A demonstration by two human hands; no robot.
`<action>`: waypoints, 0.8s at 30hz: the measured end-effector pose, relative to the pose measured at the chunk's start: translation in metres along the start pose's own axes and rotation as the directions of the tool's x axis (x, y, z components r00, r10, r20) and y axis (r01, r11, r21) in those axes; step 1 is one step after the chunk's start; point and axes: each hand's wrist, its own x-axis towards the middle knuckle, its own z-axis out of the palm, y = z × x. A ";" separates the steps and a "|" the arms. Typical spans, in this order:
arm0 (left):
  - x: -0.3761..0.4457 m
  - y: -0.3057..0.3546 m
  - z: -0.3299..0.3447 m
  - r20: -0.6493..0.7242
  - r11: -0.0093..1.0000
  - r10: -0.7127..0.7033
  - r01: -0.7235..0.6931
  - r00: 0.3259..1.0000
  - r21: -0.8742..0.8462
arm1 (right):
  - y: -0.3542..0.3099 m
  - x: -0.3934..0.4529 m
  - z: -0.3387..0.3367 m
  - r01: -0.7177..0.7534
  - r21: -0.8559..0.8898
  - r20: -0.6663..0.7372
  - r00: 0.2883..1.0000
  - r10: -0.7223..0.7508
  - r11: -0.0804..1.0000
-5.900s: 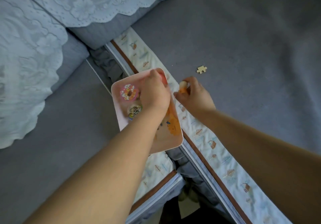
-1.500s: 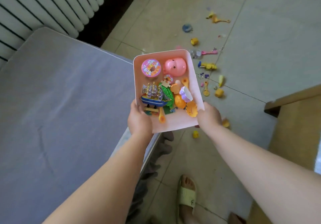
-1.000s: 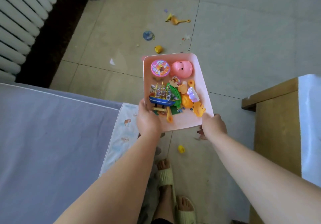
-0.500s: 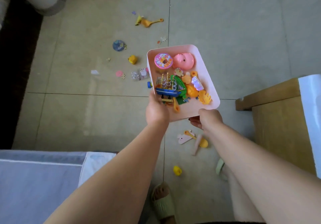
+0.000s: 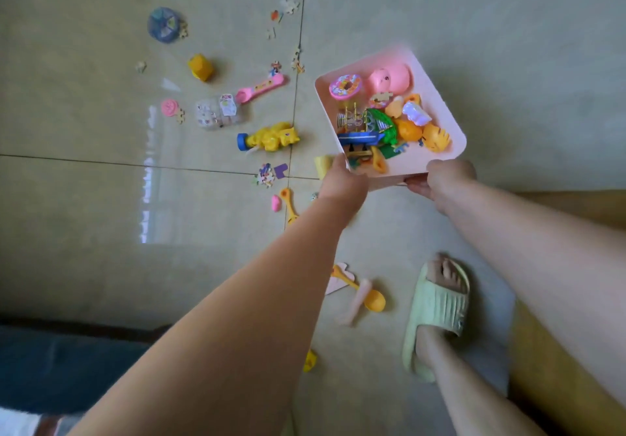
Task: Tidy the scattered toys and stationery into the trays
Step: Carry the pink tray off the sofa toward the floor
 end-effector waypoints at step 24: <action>-0.032 0.027 -0.013 -0.081 0.974 0.088 -0.069 0.993 0.215 | -0.005 -0.065 0.013 0.029 -0.234 0.288 0.957 0.041 0.972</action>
